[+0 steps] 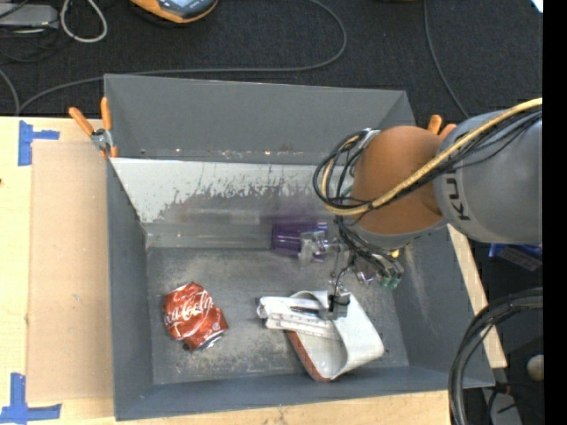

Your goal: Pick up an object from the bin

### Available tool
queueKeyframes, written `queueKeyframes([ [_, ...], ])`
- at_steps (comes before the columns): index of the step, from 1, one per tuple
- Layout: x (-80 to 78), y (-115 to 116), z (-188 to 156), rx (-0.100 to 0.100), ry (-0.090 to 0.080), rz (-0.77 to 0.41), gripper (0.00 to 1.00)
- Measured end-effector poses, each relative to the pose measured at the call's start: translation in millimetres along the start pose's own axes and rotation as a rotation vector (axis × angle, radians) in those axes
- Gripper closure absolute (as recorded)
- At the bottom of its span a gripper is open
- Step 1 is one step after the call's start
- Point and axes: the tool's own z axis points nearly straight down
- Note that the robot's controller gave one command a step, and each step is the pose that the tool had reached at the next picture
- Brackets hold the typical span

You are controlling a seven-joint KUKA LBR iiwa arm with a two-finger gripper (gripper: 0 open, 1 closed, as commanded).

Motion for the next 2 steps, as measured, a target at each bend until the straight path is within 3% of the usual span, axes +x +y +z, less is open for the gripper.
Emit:
queueKeyframes([
  [1,-14.5,90.6,39.6,-0.007,-0.001,0.088,0.0],
  [2,-30.0,14.1,47.6,-0.005,0.01,-0.076,0.0],
])
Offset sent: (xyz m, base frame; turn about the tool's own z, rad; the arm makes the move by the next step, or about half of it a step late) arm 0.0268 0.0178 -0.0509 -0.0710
